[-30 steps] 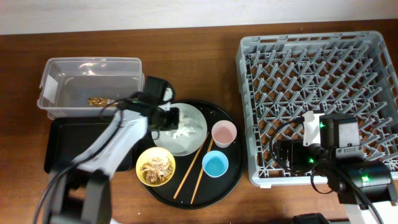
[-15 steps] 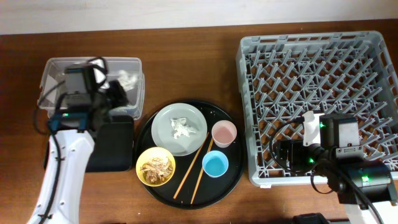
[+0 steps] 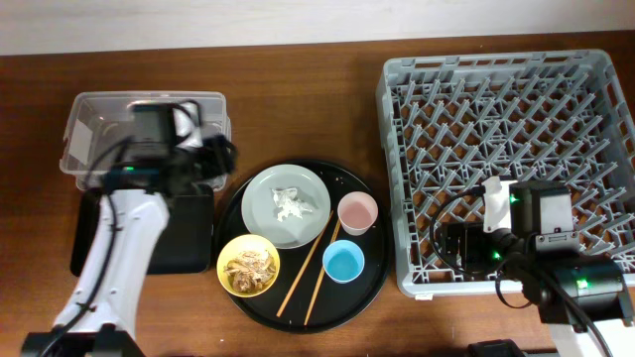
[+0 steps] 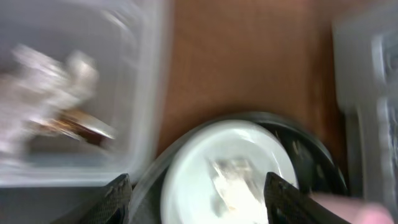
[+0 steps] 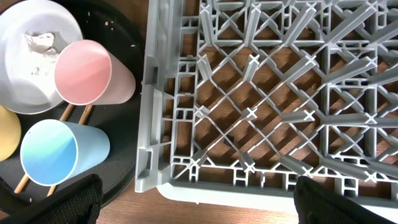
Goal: Sort waste into correct bins and load items into the dishwasher rack
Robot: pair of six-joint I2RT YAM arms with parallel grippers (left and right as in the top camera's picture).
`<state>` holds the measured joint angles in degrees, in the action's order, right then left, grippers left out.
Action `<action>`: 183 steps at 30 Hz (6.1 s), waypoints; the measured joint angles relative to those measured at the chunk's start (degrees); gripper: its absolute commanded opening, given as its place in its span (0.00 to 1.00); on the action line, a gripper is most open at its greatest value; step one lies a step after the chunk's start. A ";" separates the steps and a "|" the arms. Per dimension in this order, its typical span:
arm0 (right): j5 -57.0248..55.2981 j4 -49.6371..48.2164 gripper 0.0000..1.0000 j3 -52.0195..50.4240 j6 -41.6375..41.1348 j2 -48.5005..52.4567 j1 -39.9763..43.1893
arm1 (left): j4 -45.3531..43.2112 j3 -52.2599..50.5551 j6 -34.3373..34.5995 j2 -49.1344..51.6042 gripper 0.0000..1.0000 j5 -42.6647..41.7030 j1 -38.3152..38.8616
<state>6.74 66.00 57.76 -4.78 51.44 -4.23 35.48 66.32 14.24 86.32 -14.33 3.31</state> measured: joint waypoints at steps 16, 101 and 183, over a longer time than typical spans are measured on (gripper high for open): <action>0.00 0.70 0.99 0.00 -0.02 1.38 0.00 | 0.04 0.00 -1.44 19.06 0.09 4.94 20.17; -0.02 2.36 0.99 0.02 0.00 1.40 0.00 | 23.04 -9.05 14.60 2.40 0.00 10.29 28.02; 0.00 4.13 0.99 0.02 -0.02 1.40 0.00 | 22.14 -4.52 -30.97 17.20 0.00 -62.86 -46.47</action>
<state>6.74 70.13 57.78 -4.80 52.84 -4.23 57.63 61.80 -16.73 103.53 -77.19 -43.16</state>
